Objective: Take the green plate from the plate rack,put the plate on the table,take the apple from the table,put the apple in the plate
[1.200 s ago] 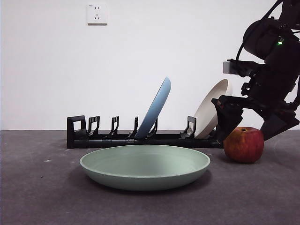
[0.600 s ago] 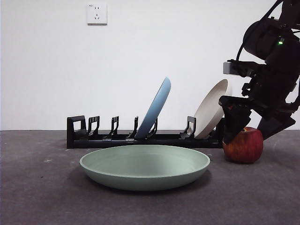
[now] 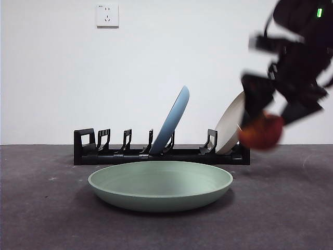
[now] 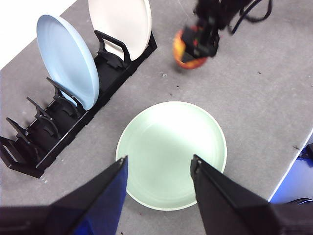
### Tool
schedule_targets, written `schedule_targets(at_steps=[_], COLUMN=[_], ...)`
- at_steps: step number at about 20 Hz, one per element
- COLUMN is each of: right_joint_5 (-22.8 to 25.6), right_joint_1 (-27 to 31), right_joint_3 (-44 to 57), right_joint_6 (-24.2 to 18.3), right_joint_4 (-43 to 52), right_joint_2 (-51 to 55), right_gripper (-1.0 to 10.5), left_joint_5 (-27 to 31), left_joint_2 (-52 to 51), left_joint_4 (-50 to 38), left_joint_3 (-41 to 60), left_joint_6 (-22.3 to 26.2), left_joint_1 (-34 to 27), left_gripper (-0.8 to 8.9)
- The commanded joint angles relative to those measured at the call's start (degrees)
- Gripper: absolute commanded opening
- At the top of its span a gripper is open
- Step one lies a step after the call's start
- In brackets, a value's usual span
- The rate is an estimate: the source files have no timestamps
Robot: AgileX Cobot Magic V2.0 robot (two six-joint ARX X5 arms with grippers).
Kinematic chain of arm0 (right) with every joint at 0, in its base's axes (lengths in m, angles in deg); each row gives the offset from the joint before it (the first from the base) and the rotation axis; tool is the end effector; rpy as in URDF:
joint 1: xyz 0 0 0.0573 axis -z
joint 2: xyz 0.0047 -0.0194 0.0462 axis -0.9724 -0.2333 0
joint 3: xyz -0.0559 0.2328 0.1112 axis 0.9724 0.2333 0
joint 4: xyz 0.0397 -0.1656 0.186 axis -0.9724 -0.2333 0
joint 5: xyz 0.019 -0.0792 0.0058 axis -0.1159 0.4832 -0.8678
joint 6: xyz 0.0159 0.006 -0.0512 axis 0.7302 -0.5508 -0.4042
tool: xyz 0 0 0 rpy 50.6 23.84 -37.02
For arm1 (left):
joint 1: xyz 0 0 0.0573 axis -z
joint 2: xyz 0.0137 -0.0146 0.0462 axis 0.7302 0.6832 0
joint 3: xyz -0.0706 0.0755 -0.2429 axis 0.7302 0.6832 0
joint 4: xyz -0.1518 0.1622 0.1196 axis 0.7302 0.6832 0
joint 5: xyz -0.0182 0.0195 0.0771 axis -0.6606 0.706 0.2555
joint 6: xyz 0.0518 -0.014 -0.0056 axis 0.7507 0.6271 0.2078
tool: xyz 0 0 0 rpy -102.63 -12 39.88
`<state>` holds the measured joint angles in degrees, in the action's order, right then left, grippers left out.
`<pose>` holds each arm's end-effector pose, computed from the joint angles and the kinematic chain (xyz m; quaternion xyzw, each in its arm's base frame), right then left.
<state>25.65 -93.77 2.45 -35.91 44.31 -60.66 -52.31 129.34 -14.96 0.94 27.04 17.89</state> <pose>0.2910 0.0956 0.2267 -0.0552 0.4035 0.2274 0.8846 0.0982 -0.1796 0.3690 0.2371 0.2444 -0.3161 0.8855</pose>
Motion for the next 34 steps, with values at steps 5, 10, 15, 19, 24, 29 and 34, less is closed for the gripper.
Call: schedule_targets(at_steps=[5,10,15,19,24,29,34], right_joint_5=[-5.0,-3.2,1.4,1.4,1.5,2.8,3.0], right_joint_1=[-12.6,-20.4,-22.7,-22.7,-22.7,-22.7,-22.7], right_joint_3=[0.1,0.1,0.1,0.1,0.1,-0.3,-0.3], right_joint_6=[2.4,2.4,2.1,2.2,3.2,3.6,4.2], right_joint_4=[0.9,3.1,4.7,3.7,3.9,4.7,-2.8], right_joint_2=[1.6,-5.4,-9.8,-10.9,-10.8,-7.6,1.7], right_gripper=[-0.2,-0.2,-0.2,0.1,6.1,6.1,6.0], left_joint_5=[-0.4,-3.2,-3.3,-3.3,-3.3,-3.3,-3.3], left_joint_2=[0.0,0.0,0.0,0.0,0.0,0.0,0.0], left_joint_4=[-0.1,-0.1,-0.1,-0.1,-0.1,-0.1,-0.1], left_joint_3=[0.4,0.4,0.4,0.4,0.4,0.4,0.4], left_joint_6=[-0.8,-0.8,-0.8,-0.8,-0.8,-0.8,-0.8], left_joint_1=[0.1,0.1,0.1,0.1,0.1,0.1,0.1], left_gripper=[2.2,2.2,2.2,2.2,2.2,2.2,2.2])
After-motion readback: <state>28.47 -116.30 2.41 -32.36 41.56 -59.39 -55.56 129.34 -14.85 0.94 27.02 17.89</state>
